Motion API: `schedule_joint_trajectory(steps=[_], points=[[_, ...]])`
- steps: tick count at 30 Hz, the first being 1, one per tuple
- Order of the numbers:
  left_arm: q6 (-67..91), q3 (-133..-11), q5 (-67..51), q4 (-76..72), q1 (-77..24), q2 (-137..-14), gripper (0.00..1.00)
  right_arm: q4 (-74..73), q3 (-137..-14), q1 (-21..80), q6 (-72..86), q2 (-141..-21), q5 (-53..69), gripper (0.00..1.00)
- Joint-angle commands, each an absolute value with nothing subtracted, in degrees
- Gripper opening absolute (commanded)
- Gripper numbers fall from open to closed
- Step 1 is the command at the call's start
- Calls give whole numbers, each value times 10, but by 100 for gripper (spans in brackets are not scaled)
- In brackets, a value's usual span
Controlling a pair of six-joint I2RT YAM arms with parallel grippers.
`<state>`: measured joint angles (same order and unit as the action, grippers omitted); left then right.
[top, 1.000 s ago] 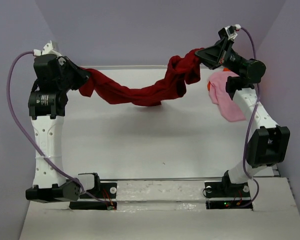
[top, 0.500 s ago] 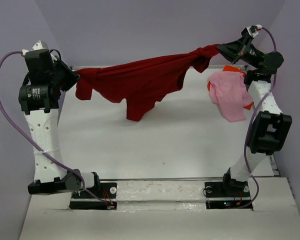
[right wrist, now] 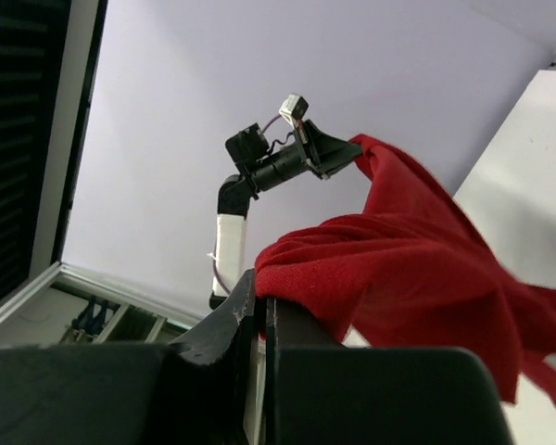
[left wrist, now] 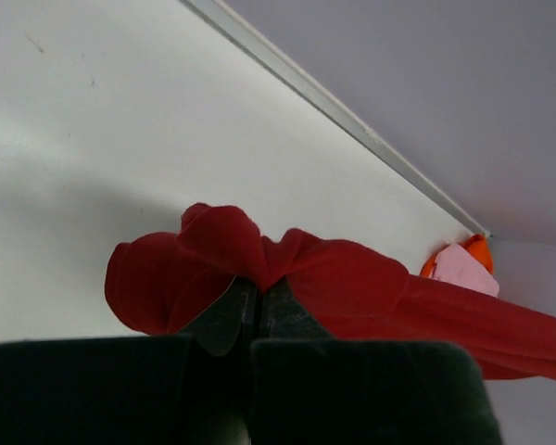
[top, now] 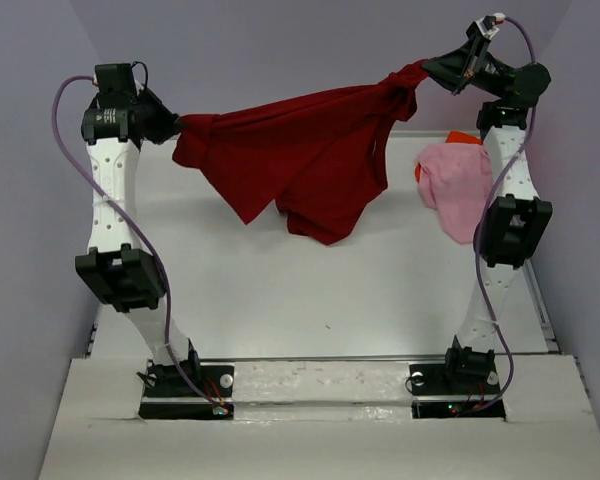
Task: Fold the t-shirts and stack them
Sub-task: Flatten out the tshirt
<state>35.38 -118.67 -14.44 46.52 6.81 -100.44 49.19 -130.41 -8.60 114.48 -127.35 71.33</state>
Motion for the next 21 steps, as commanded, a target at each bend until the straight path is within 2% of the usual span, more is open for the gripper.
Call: schedule_joint_trajectory(steps=[1, 3, 4, 10, 13, 16, 17, 18, 19, 20, 21], points=[[335, -1311, -162, 441, 70, -1004, 0, 504, -1323, -86, 1290, -1236, 704, 0], [335, -1269, -166, 421, 70, -988, 0, 541, -1254, -86, 1285, -1202, 717, 0], [335, -1247, -167, 410, 70, -961, 0, 555, -1179, -81, 1281, -1165, 722, 0], [339, -1120, -204, 359, 71, -873, 0, 720, -1003, -55, 1349, -1057, 753, 0], [347, -1043, -210, 365, 70, -813, 0, 689, -899, -2, 1319, -972, 766, 0], [357, -937, -221, 403, 70, -750, 0, 514, -769, 39, 1190, -859, 777, 0], [357, -906, -225, 421, 69, -738, 0, 358, -743, 40, 1133, -829, 777, 0], [351, -832, -211, 436, 69, -714, 0, 136, -705, 40, 916, -753, 762, 0], [345, -811, -199, 446, 68, -692, 0, -75, -706, 40, 838, -740, 755, 0], [334, -774, -177, 449, 68, -682, 0, -173, -709, 46, 691, -729, 727, 0], [329, -759, -171, 456, 67, -672, 0, -341, -710, 46, 626, -730, 707, 0]])
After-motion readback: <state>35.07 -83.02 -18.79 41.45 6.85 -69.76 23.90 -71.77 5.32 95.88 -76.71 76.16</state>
